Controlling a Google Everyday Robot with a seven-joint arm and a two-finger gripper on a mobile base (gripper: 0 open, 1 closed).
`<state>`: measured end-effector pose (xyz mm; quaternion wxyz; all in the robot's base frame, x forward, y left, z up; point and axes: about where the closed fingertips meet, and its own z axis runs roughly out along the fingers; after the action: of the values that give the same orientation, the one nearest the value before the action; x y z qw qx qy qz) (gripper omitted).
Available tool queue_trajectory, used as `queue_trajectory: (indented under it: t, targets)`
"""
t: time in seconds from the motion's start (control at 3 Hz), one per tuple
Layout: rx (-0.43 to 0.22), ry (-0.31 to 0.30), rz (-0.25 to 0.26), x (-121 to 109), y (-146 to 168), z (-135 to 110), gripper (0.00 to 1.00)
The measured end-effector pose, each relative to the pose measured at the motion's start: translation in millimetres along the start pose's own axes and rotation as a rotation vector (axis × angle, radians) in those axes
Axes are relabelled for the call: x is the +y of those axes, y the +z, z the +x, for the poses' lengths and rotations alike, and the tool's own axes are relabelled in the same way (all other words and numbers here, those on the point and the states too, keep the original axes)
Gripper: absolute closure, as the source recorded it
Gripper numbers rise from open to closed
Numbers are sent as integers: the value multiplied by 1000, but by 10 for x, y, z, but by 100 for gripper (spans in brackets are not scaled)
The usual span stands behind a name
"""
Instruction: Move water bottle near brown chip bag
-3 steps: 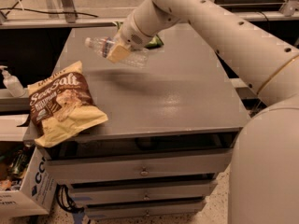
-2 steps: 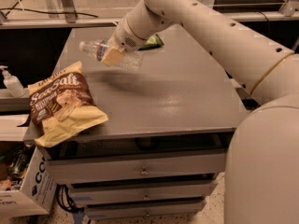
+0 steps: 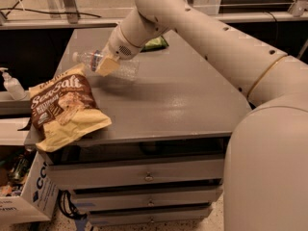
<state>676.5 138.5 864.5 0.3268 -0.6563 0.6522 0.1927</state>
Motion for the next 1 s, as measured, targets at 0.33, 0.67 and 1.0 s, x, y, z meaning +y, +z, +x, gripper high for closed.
queue_trajectory:
  t: [0.33, 0.67, 1.0]
  targets:
    - [8, 2, -42, 111, 148, 13, 100]
    - [22, 6, -84, 216, 292, 56, 100]
    - [24, 7, -87, 221, 287, 44, 90]
